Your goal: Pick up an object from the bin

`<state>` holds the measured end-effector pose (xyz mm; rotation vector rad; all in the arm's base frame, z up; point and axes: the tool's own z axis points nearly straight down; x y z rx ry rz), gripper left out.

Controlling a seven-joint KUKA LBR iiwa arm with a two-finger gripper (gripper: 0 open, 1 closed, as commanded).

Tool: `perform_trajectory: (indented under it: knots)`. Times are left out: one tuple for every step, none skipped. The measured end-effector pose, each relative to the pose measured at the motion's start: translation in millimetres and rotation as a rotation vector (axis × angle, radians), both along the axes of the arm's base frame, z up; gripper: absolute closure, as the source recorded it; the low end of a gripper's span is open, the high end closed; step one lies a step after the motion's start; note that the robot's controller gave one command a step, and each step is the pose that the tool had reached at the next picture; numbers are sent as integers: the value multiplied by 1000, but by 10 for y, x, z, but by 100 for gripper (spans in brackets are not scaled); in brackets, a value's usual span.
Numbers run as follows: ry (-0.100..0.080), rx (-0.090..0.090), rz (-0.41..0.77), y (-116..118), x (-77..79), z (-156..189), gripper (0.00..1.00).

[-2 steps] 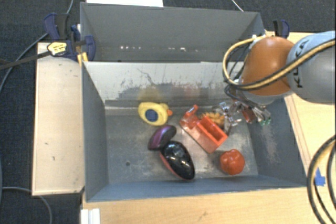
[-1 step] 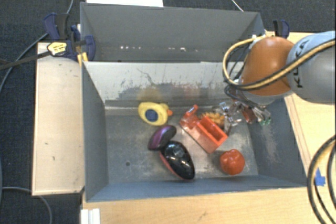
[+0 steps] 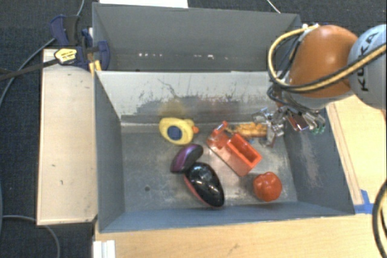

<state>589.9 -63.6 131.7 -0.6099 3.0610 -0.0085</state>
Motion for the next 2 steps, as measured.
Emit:
perform_trajectory:
  knots:
    - [1, 1, -6, 135, -199, 429, 100]
    - [0, 0, 9, 122, -110, 1503, 100]
